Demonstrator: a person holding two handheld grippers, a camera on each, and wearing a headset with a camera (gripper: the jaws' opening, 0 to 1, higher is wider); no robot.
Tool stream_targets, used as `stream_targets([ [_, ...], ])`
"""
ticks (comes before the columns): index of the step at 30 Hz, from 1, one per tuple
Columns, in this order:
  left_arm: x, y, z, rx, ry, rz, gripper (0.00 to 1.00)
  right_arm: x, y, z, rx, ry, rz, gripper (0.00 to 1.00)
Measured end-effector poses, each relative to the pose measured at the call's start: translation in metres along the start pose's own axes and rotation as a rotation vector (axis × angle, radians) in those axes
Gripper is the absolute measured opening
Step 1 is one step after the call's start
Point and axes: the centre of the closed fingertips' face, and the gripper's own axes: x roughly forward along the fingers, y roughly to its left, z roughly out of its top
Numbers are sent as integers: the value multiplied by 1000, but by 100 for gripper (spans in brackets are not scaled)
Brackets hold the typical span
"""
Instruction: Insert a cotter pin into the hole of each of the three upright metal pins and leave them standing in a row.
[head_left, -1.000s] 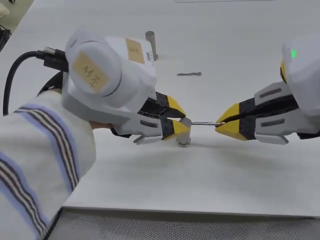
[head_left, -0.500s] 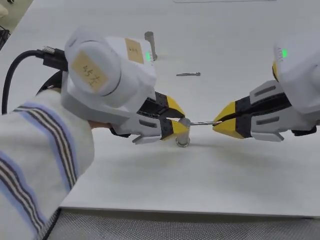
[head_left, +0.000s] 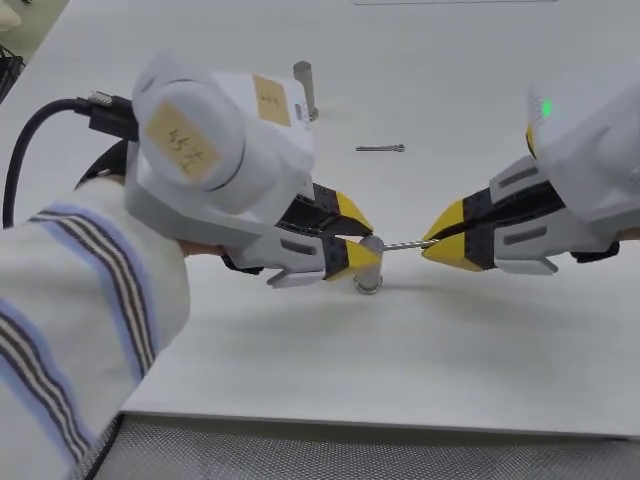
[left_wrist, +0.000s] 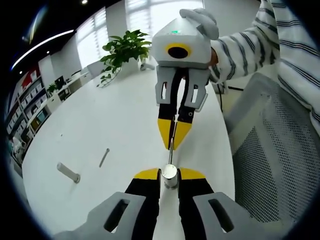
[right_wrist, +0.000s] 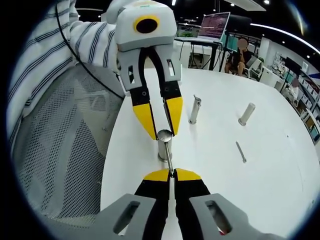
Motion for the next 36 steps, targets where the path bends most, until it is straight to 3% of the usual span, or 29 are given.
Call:
stream_targets([
  [19, 3, 4, 1, -3, 1, 3, 9, 15, 3, 15, 1, -24, 31, 0],
  [36, 4, 2, 3, 7, 8, -7, 9, 20, 8, 17, -60, -43, 41, 2],
])
